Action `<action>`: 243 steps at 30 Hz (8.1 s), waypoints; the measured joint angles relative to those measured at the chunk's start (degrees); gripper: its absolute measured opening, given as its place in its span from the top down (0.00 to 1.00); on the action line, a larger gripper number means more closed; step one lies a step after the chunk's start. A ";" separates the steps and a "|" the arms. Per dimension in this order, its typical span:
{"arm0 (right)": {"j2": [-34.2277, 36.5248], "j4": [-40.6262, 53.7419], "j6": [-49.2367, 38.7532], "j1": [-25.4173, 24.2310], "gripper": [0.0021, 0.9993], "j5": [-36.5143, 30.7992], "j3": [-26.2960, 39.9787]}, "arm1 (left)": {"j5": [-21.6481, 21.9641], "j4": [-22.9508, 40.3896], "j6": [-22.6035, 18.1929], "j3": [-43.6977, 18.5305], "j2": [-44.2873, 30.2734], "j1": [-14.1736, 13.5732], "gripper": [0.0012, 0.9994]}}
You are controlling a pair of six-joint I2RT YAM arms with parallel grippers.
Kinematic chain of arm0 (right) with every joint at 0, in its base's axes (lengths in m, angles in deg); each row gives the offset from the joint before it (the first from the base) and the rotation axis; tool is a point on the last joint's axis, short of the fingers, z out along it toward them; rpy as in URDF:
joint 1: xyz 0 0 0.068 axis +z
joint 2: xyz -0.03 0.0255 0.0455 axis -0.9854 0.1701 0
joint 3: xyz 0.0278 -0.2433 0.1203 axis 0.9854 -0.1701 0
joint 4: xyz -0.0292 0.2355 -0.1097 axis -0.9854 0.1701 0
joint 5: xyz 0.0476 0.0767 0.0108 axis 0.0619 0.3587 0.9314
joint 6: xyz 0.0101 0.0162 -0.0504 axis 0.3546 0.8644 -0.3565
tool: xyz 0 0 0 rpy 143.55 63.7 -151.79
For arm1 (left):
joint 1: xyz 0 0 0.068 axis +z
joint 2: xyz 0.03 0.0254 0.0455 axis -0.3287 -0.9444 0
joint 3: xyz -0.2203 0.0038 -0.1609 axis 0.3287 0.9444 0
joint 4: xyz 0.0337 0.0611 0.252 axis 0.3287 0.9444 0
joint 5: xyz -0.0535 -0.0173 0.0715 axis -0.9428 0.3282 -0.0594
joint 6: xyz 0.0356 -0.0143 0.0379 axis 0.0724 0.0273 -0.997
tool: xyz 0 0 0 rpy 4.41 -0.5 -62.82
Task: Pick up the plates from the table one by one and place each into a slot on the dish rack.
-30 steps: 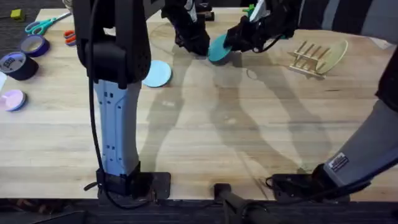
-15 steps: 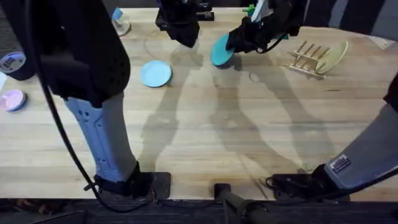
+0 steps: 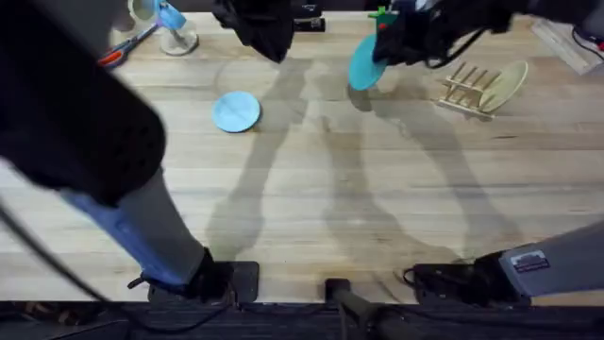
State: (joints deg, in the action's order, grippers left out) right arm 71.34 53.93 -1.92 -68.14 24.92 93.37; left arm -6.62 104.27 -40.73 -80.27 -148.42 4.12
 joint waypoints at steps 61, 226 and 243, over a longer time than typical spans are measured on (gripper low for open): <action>-27.29 29.53 0.10 -17.56 0.97 -27.20 2.82 | 7.61 -7.17 0.94 34.95 48.25 5.05 0.00; -0.09 16.59 -6.63 -23.24 0.83 -23.94 3.45 | 7.61 -7.16 0.94 34.99 48.25 5.05 0.00; -1.21 16.89 -6.66 -23.22 0.77 -23.92 3.45 | 7.61 -7.16 0.94 34.99 48.25 5.05 0.00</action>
State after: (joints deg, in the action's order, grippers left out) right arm 70.12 70.82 -8.57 -91.36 1.00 96.83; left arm 1.00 97.10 -39.79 -45.28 -100.17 9.17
